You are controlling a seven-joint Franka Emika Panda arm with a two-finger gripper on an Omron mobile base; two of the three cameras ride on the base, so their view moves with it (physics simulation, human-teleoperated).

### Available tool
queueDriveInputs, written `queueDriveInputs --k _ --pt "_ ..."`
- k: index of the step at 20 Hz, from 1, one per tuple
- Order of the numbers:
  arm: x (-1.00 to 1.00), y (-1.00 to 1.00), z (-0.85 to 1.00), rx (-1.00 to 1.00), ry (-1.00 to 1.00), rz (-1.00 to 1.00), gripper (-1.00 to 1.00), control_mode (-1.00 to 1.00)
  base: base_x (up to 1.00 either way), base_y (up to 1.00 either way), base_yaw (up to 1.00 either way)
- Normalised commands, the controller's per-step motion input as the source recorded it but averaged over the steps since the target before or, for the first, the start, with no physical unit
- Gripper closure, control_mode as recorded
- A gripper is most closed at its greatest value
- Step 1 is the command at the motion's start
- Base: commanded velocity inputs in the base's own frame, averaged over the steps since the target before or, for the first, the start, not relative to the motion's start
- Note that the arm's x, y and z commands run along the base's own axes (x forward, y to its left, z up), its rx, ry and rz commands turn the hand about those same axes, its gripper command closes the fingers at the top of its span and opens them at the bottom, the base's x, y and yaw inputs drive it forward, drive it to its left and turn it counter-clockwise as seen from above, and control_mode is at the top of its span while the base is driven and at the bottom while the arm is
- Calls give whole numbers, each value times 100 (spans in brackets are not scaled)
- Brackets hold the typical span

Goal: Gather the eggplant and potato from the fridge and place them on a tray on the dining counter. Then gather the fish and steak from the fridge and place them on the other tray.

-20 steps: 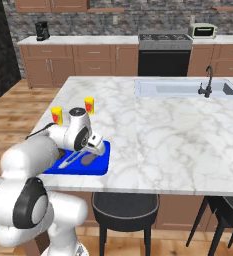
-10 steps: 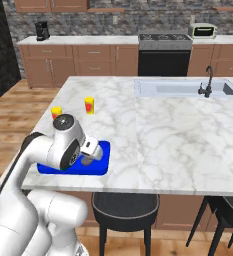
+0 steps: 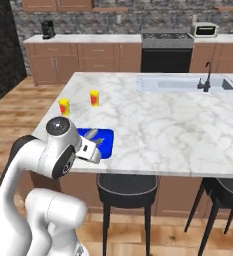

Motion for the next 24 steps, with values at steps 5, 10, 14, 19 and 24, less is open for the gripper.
queueDriveInputs --k 5,10,14,19,24 --pt "0 0 0 0 0 0 -100 100 -77 -57 2" --pt "0 0 0 0 0 0 -100 100 -20 -100 0" --pt "0 0 0 0 0 0 -100 100 -17 -100 -4" --pt "0 0 0 0 0 0 -100 100 -12 -100 -6" --pt "0 0 0 0 0 0 -100 100 -7 -100 -5"
